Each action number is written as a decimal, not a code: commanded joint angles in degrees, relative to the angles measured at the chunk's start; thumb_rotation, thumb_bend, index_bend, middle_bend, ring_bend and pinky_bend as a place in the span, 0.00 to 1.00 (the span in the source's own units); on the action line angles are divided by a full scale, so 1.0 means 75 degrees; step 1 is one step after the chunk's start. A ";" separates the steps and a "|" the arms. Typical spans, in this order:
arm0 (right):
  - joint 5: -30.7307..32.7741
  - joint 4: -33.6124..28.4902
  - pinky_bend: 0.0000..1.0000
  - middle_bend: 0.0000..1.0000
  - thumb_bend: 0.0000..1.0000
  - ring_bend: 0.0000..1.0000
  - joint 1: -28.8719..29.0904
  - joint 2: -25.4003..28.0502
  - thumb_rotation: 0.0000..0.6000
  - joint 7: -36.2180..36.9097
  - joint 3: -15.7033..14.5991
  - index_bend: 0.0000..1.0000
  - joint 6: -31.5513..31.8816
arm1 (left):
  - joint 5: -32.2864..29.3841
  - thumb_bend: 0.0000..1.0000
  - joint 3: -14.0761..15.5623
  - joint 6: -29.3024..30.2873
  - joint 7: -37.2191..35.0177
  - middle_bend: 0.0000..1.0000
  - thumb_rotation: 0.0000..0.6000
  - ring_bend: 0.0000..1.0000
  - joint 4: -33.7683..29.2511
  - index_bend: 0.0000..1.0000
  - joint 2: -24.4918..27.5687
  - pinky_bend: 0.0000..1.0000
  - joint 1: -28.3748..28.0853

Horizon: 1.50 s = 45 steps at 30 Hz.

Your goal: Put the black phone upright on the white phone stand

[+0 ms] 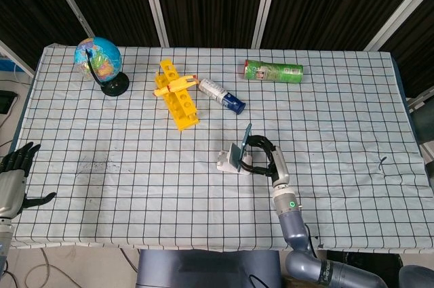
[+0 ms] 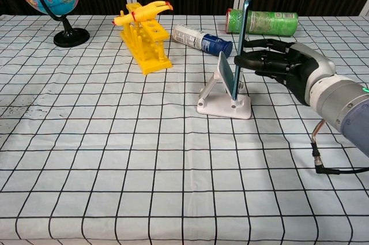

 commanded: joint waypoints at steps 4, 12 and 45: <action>-0.0126 0.0068 0.14 0.64 0.69 0.28 -0.0015 -0.0042 1.00 0.0042 -0.0052 0.68 0.0030 | -0.0011 0.00 -0.0001 -0.0005 -0.0004 0.00 1.00 0.00 -0.0007 0.00 0.0003 0.00 -0.0001; -0.0298 0.0206 0.14 0.64 0.69 0.28 -0.0011 -0.0114 1.00 0.0000 -0.0127 0.68 0.0100 | -0.0046 0.00 -0.0008 -0.0024 -0.0053 0.00 1.00 0.00 -0.0036 0.00 0.0016 0.00 0.0001; -0.0771 0.0677 0.14 0.63 0.68 0.28 0.0011 -0.0370 1.00 -0.0102 -0.0274 0.68 0.0367 | -0.0131 0.00 -0.0020 -0.0115 -0.0199 0.00 1.00 0.00 -0.0120 0.00 0.0075 0.00 -0.0012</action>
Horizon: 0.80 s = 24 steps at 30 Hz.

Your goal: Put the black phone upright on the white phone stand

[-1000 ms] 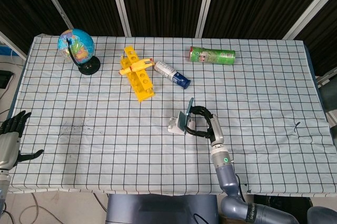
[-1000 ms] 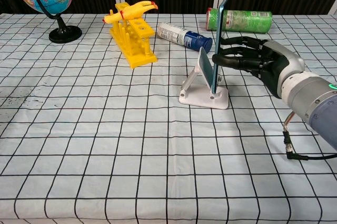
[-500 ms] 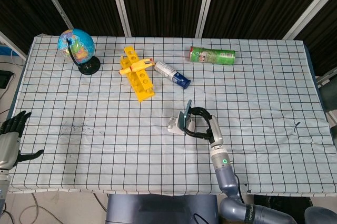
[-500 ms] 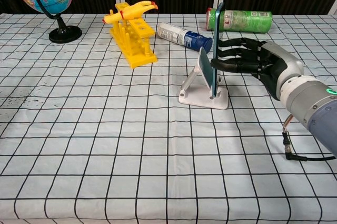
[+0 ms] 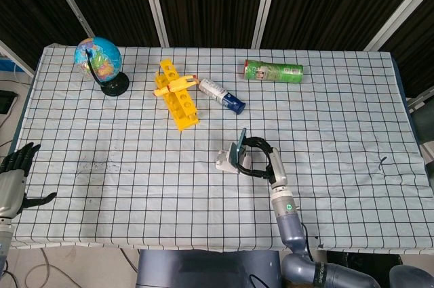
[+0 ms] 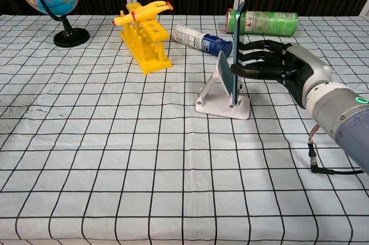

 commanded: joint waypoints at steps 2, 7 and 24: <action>0.0002 0.0001 0.14 0.63 0.68 0.28 -0.0002 0.0002 1.00 0.0000 0.0000 0.68 -0.0007 | -0.0005 0.00 0.0000 -0.0007 -0.0010 0.00 1.00 0.00 -0.0006 0.00 0.0003 0.00 -0.0001; -0.0020 0.0010 0.14 0.61 0.65 0.26 0.0000 0.0008 1.00 -0.0027 -0.0041 0.68 -0.0036 | -0.0021 0.00 0.0004 -0.0021 -0.0006 0.00 1.00 0.00 -0.0016 0.00 0.0012 0.00 -0.0003; -0.0077 0.0071 0.14 0.54 0.39 0.22 0.0015 0.0020 1.00 -0.0184 -0.0174 0.63 -0.0127 | -0.0082 0.00 0.0007 -0.0067 0.0015 0.00 1.00 0.00 -0.0047 0.00 0.0037 0.00 -0.0015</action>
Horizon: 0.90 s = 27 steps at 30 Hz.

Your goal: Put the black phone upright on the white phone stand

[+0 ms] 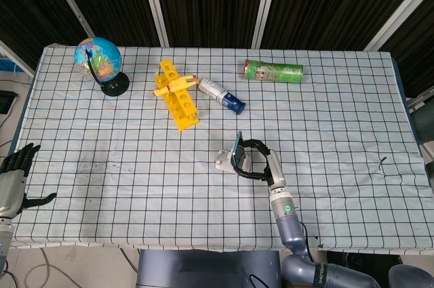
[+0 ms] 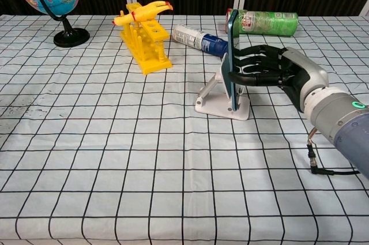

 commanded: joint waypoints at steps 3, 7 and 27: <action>0.0009 -0.0015 0.14 0.53 0.34 0.21 0.0000 0.0017 1.00 -0.0051 -0.0013 0.61 -0.0016 | -0.0017 0.00 0.0001 -0.0011 0.0010 0.00 1.00 0.00 -0.0010 0.00 0.0007 0.00 -0.0003; 0.0029 -0.0026 0.14 0.52 0.30 0.21 0.0004 0.0015 1.00 -0.0108 -0.0012 0.60 -0.0017 | -0.0018 0.00 0.0004 -0.0010 0.0015 0.00 1.00 0.00 -0.0014 0.00 0.0008 0.00 -0.0003; 0.0086 -0.0035 0.14 0.45 0.13 0.17 0.0030 -0.0062 1.00 -0.0305 0.0062 0.52 0.0079 | -0.0027 0.00 0.0000 -0.0007 0.0002 0.00 1.00 0.00 -0.0015 0.00 0.0011 0.00 -0.0006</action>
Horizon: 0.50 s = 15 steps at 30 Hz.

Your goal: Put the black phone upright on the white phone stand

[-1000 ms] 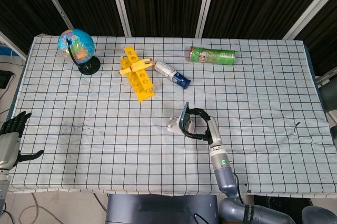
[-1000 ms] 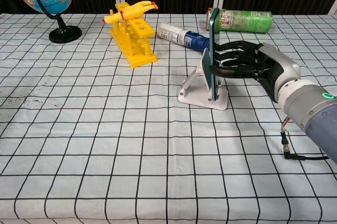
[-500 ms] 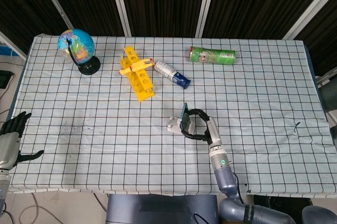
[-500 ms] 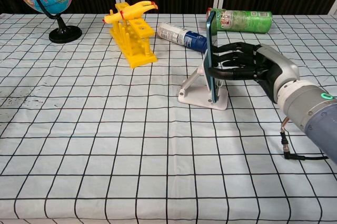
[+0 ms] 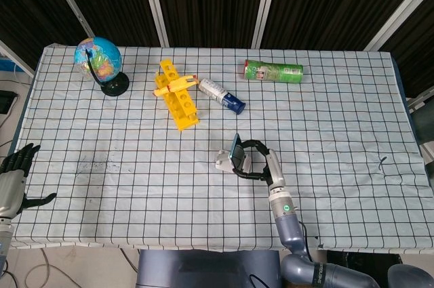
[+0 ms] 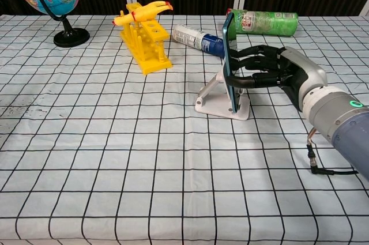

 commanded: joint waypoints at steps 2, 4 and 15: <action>0.0010 -0.0011 0.14 0.42 0.11 0.16 0.0000 -0.0004 1.00 -0.0038 0.0005 0.49 0.0013 | -0.0001 0.00 0.0001 -0.0003 -0.0001 0.00 1.00 0.00 0.0001 0.00 0.0002 0.00 -0.0001; 0.0023 -0.0018 0.14 0.40 0.09 0.14 0.0002 -0.0004 1.00 -0.0061 0.0007 0.46 0.0012 | 0.0002 0.00 0.0001 0.0000 -0.0003 0.00 1.00 0.00 0.0000 0.00 0.0001 0.00 -0.0001; 0.0059 -0.0053 0.14 0.31 0.03 0.07 0.0015 -0.0019 1.00 -0.0216 -0.0001 0.33 0.0025 | -0.0004 0.00 0.0000 -0.0002 -0.0006 0.00 1.00 0.00 0.0001 0.00 0.0002 0.00 -0.0003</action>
